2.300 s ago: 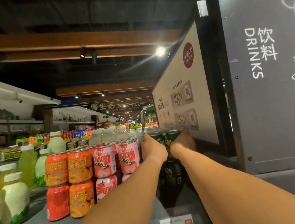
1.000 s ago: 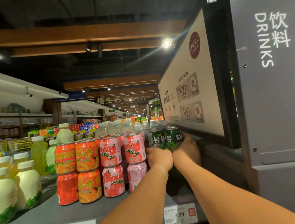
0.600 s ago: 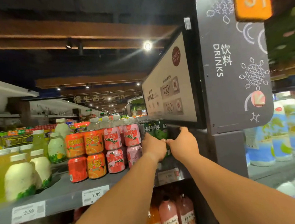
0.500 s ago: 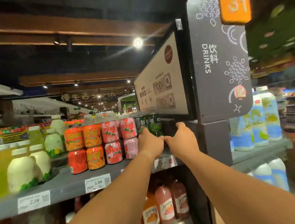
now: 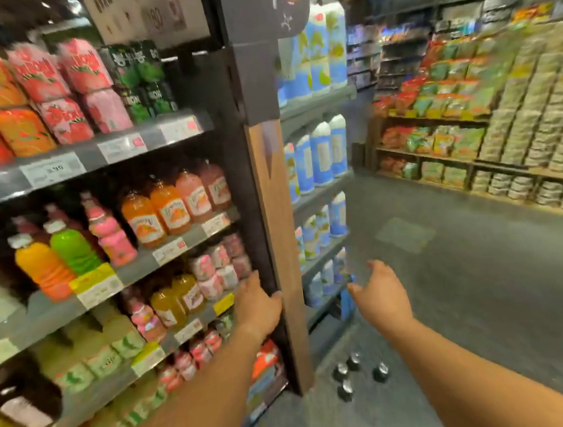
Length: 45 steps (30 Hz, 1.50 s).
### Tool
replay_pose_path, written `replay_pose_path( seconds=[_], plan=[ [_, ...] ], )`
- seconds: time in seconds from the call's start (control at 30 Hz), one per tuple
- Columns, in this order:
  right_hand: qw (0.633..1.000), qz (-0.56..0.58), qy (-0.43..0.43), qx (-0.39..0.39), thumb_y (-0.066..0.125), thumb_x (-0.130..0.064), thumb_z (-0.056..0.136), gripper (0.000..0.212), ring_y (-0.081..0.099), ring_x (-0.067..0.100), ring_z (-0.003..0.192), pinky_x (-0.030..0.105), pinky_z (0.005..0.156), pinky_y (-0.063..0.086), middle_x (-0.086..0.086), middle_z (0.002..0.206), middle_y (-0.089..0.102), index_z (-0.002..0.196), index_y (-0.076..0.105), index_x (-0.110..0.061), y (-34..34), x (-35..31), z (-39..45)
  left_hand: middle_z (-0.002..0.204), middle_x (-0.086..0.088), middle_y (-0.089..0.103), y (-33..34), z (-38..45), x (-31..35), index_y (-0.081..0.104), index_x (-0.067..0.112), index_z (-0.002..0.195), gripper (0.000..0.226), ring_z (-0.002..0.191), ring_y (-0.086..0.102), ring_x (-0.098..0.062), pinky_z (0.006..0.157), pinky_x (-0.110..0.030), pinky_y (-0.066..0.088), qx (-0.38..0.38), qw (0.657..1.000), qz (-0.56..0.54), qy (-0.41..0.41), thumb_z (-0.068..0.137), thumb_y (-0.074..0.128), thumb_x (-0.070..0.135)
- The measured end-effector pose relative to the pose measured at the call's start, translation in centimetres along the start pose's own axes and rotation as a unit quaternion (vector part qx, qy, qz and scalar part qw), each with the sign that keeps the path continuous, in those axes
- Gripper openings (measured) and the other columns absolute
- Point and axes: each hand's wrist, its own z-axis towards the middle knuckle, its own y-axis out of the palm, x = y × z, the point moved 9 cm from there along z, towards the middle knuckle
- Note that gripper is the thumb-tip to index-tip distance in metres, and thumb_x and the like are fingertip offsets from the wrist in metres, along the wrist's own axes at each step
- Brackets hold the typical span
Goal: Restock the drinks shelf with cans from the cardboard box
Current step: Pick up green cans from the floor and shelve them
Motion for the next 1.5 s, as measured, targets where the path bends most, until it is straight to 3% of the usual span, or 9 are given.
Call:
replay_pose_path(
  seconds=[0.17,0.23,0.3,0.47,0.87,1.13,1.27,1.5],
  plan=[
    [0.986,-0.08,0.134,-0.065,0.07,-0.03,0.082,0.044,0.057,0.039,0.109,0.041,0.087,0.046,0.019,0.118,0.057,0.114,0.052,-0.007,1.0,14.2,-7.2,0.13,-0.017,0.059,8.7,-9.5,-1.1,0.054,0.01,0.134,0.059,0.122,0.056,-0.038,0.102,-0.041,0.048,-0.119,0.99,0.049,-0.051,0.083,0.07,0.034],
    [0.976,-0.116,0.163,-0.079,0.067,-0.035,0.085,0.049,0.056,0.038,0.112,0.041,0.089,0.046,0.017,0.123,0.054,0.121,0.048,-0.008,0.5,18.3,-9.6,0.126,-0.016,0.062,12.4,-11.6,-1.1,0.056,0.013,0.128,0.061,0.118,0.06,-0.037,0.098,-0.044,0.051,-0.159,0.984,0.062,-0.056,0.076,0.068,0.041],
    [0.969,-0.13,0.185,-0.103,0.064,-0.04,0.088,0.059,0.054,0.035,0.116,0.04,0.091,0.046,0.014,0.13,0.05,0.133,0.042,-0.008,0.6,21.5,-11.4,0.133,-0.014,0.057,15.5,-13.3,-1.4,0.052,0.014,0.136,0.063,0.123,0.056,-0.036,0.103,-0.043,0.048,-0.183,0.978,0.058,-0.078,0.081,0.069,0.04],
    [0.97,-0.125,0.184,-0.102,0.062,-0.044,0.09,0.069,0.052,0.031,0.12,0.04,0.095,0.047,0.012,0.136,0.047,0.143,0.034,-0.009,0.2,24.4,-11.1,0.15,-0.014,0.04,18.9,-15.6,1.3,0.034,0.011,0.154,0.069,0.138,0.042,-0.034,0.113,-0.038,0.036,-0.213,0.972,0.072,-0.068,0.095,0.063,0.033],
    [0.954,-0.127,0.222,-0.155,0.066,-0.039,0.089,0.074,0.049,0.028,0.126,0.037,0.101,0.043,0.011,0.143,0.044,0.148,0.031,-0.011,5.3,30.8,-4.0,0.163,-0.009,0.027,26.8,-11.5,-2.9,0.024,0.015,0.159,0.08,0.147,0.033,-0.03,0.119,-0.041,0.031,-0.233,0.96,0.048,-0.145,0.095,0.066,0.036],
    [0.944,-0.148,0.242,-0.168,0.064,-0.04,0.091,0.072,0.049,0.025,0.127,0.034,0.101,0.043,0.005,0.148,0.038,0.149,0.028,-0.016,18.2,40.6,6.7,0.164,-0.009,0.023,41.2,0.6,-10.2,0.019,0.016,0.16,0.081,0.149,0.03,-0.03,0.12,-0.04,0.028,-0.273,0.946,0.079,-0.158,0.096,0.065,0.033],
    [0.951,-0.142,0.224,-0.16,0.064,-0.04,0.09,0.073,0.047,0.024,0.129,0.033,0.101,0.041,0.005,0.149,0.038,0.149,0.027,-0.017,27.9,50.0,12.9,0.165,-0.008,0.024,52.7,5.8,-17.7,0.017,0.02,0.16,0.083,0.148,0.033,-0.031,0.12,-0.044,0.032,-0.274,0.947,0.078,-0.151,0.095,0.066,0.034],
    [0.959,-0.134,0.191,-0.158,0.067,-0.04,0.088,0.079,0.042,0.027,0.135,0.034,0.106,0.038,0.006,0.153,0.034,0.151,0.025,-0.017,45.3,69.5,21.5,0.162,-0.013,0.027,73.7,12.2,-32.9,0.02,0.012,0.159,0.092,0.145,0.036,-0.029,0.119,-0.034,0.029,-0.26,0.942,0.139,-0.159,0.089,0.072,0.042]
  ],
)
